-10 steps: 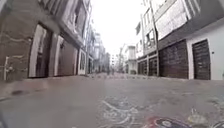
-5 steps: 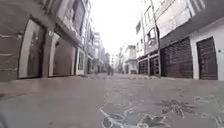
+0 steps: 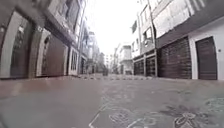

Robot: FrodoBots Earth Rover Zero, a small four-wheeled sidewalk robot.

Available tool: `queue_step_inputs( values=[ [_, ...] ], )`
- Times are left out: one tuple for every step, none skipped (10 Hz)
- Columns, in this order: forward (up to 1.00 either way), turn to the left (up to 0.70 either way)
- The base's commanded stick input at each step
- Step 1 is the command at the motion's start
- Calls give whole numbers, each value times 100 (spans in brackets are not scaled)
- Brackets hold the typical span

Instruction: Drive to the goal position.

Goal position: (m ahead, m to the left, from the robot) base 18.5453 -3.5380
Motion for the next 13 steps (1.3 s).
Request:
queue_step_inputs(
  values=[
    [100, 0],
    [100, 0],
    [100, -23],
    [100, -40],
    [100, -40],
    [100, -40],
    [100, -40],
    [100, -40],
    [100, -40],
    [100, -40],
    [100, -40],
    [100, -40],
    [100, -35]
  ],
)
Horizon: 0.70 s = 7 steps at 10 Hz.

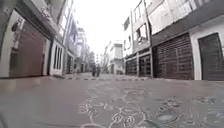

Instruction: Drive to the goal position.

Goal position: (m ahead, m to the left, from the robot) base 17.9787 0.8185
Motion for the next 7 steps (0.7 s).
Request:
queue_step_inputs(
  values=[
    [100, -2],
    [100, 0],
    [100, 0],
    [100, 0],
    [100, 0],
    [100, -4],
    [100, -5]
  ],
)
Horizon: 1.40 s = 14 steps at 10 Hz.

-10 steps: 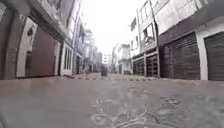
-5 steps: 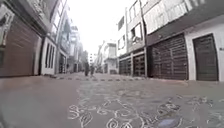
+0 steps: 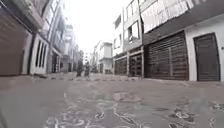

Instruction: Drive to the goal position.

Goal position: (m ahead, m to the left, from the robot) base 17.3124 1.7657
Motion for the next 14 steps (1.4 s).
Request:
queue_step_inputs(
  values=[
    [100, -2],
    [100, 0],
    [100, 0],
    [100, 0],
    [100, 0],
    [100, 0],
    [100, 0],
    [100, -16],
    [100, -37],
    [100, -17],
    [100, 0],
    [100, 0],
    [100, 0],
    [100, 0]
  ],
)
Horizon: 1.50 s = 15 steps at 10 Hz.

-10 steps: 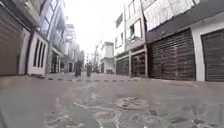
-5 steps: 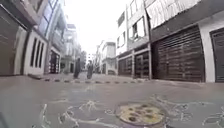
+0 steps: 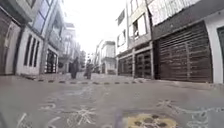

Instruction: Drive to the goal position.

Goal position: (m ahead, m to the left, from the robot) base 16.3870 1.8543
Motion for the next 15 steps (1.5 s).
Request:
queue_step_inputs(
  values=[
    [100, 0],
    [100, 0],
    [100, 0],
    [100, 0],
    [100, 0],
    [100, 0],
    [100, 0],
    [100, -18],
    [100, -40],
    [100, -40],
    [100, -40],
    [100, -40],
    [100, -40],
    [100, -38],
    [100, -25]
  ],
)
